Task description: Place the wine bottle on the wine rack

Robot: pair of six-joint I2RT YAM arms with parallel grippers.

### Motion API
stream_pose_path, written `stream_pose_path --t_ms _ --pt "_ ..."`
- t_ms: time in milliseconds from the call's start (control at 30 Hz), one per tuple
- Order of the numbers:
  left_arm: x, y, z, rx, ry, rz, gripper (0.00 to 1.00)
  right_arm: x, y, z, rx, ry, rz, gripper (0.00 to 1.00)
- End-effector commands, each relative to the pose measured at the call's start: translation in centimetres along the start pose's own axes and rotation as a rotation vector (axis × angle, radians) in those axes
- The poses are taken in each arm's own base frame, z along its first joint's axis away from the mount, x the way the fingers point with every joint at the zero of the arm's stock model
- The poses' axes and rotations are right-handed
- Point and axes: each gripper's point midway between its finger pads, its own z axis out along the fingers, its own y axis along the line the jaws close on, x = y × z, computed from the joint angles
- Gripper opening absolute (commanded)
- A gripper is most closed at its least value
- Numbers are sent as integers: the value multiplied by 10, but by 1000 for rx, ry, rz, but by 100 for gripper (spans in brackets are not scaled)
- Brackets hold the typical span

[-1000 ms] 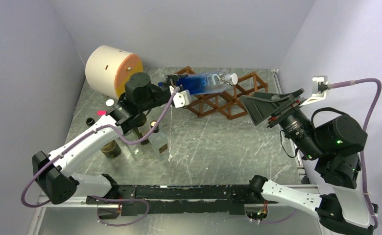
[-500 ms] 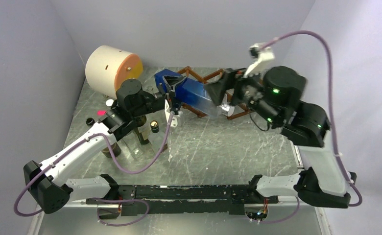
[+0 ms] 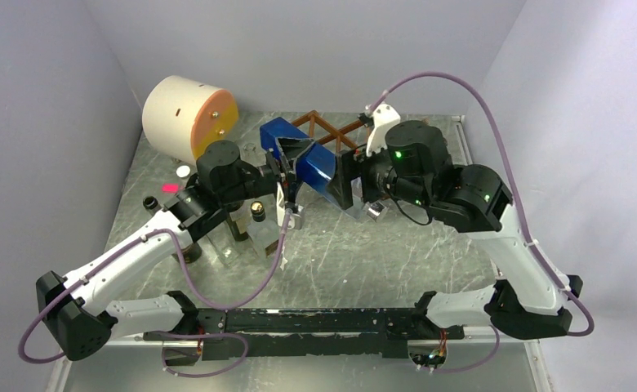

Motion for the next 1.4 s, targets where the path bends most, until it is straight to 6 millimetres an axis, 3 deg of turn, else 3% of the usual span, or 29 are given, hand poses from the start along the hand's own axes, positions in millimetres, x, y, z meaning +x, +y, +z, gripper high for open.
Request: stream_pose_path --t_ms 0,600,733,933,1000,1100,1133,1200,1300,1367 --pt "-20 66 -11 -195 -38 190 7 21 5 4 -28 79 -11 89" --pt "-19 64 -2 -186 1 201 7 41 4 19 -29 155 -55 70" --pt "-15 67 -1 -178 17 151 7 44 0 21 -8 160 -54 62" --pt "-11 72 0 -186 35 46 7 48 -8 24 36 156 -46 57" --pt "-10 75 0 -188 41 32 7 48 -10 25 47 152 -49 48" --pt "-6 76 1 -193 55 1 7 46 -12 25 61 141 -48 22" --pt "-4 77 1 -199 62 -15 10 44 -15 25 79 132 -47 13" --pt "-1 77 1 -212 75 -50 30 41 -21 24 109 109 -43 2" --pt "1 72 1 -217 80 -77 64 31 -25 20 132 61 -37 0" --pt "2 67 1 -213 84 -78 79 24 -28 17 146 26 -29 0"
